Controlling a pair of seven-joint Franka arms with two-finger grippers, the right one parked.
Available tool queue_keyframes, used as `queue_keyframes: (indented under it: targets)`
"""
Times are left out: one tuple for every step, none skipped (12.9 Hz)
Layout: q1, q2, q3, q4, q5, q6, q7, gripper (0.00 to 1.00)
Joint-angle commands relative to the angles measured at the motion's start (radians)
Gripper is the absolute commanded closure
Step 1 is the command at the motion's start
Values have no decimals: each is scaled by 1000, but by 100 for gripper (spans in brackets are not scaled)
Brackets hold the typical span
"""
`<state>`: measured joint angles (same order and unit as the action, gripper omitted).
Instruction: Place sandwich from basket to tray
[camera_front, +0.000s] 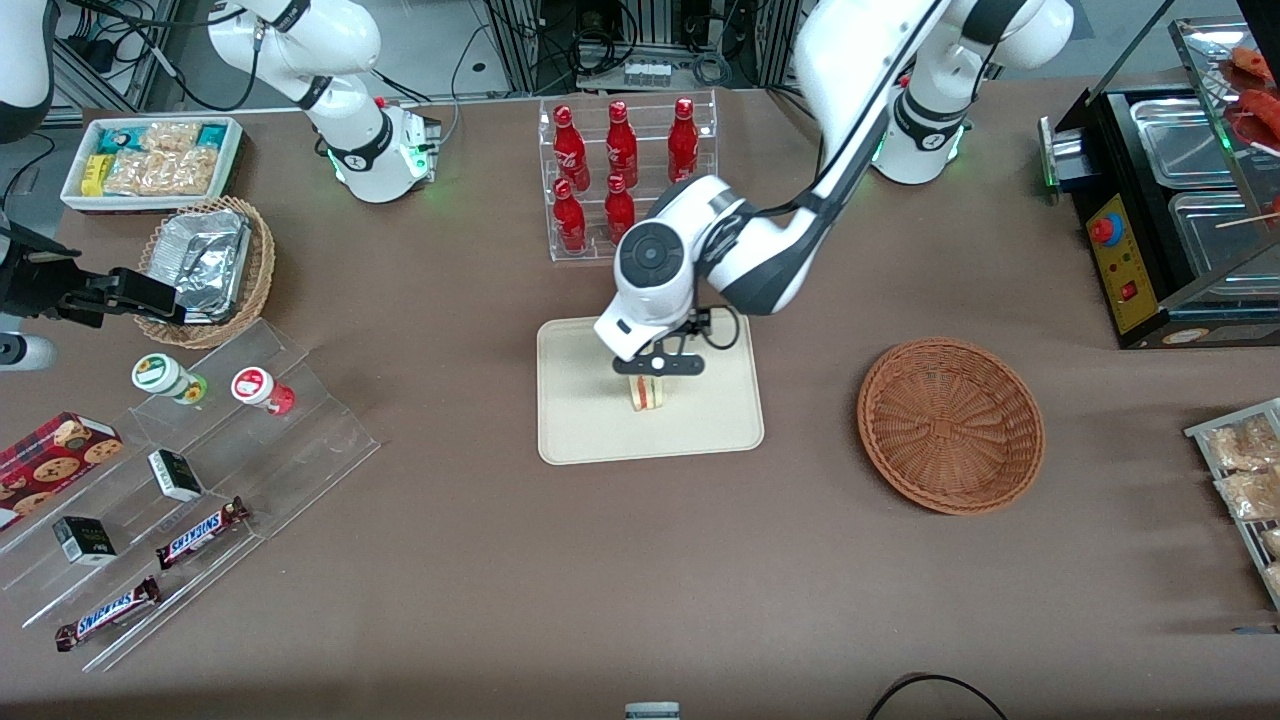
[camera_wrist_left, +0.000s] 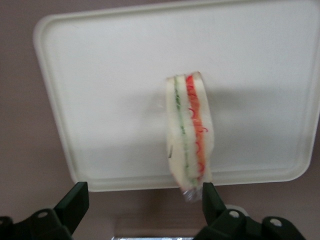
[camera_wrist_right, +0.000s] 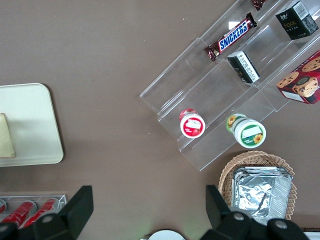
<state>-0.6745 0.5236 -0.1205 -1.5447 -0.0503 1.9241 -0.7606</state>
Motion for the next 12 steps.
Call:
queue_keyframes:
  targets:
    - [52,-137,2,-31,-3,-89,15,0]
    - [71,-172,2,-35,-3,-108,30,0]
    - [96,-206,2,-37,-3,-146,61,0]
    - [120,-244,2,-37,-2,-201,93,0]
    - [150,-285,2,-44,3,-239,118,0]
    - [182,-339,2,-78,33,-260,153,0]
    - [217,-387,2,-116,39,-264,193,0]
    - [245,-436,2,-156,41,-266,243,0]
    - [278,-482,2,-198,41,-266,298,0]
    - [321,-523,2,-236,40,-266,354,0]
    - [357,-560,2,-262,33,-272,418,0]
    - [398,-588,2,-270,33,-296,472,0]
